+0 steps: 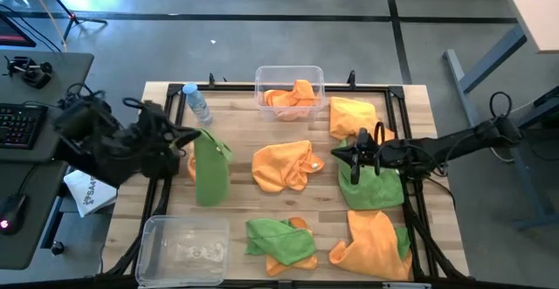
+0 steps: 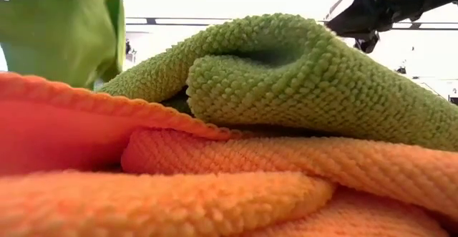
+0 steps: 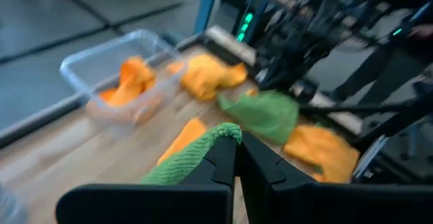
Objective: Sort microfiber towel by color & place in baskets
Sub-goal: Put the green towel into the bottom transparent bin
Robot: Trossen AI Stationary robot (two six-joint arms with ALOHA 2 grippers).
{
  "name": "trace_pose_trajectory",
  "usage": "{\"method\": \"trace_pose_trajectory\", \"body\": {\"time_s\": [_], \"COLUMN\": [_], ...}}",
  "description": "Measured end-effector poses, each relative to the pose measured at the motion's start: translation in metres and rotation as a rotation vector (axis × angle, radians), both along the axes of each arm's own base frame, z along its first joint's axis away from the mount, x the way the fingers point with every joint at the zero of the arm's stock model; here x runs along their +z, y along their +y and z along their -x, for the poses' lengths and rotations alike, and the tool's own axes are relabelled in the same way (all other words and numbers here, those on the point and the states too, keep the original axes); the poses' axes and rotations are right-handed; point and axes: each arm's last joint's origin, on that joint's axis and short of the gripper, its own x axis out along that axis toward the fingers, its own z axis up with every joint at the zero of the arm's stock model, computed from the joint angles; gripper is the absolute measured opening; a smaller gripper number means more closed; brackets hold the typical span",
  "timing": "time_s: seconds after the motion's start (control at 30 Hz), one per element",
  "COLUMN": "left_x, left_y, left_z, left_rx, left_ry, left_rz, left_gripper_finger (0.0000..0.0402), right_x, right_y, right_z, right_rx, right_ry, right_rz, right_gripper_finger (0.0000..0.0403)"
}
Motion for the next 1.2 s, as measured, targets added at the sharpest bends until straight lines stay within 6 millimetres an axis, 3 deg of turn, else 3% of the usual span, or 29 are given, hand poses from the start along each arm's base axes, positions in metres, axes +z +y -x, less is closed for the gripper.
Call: {"method": "trace_pose_trajectory", "body": {"time_s": [0.4, 0.9, 1.2], "left_x": [0.05, 0.07, 0.08], "left_y": [-0.01, -0.05, -0.089], "left_z": [0.01, 0.015, 0.03], "left_rx": [-0.151, -0.298, -0.372], "left_ry": [-0.185, -0.36, -0.45], "left_rz": [-0.049, 0.025, 0.066], "left_gripper_finger": [0.0, 0.0, 0.0], "right_x": [0.004, 0.005, 0.005], "right_y": [0.011, 0.023, 0.027], "right_z": [-0.012, -0.009, -0.008], "right_rx": [-0.004, 0.003, -0.013], "right_ry": [0.018, -0.01, -0.022], "right_rz": [0.015, -0.018, -0.042], "right_gripper_finger": [0.0, 0.0, 0.0]}}
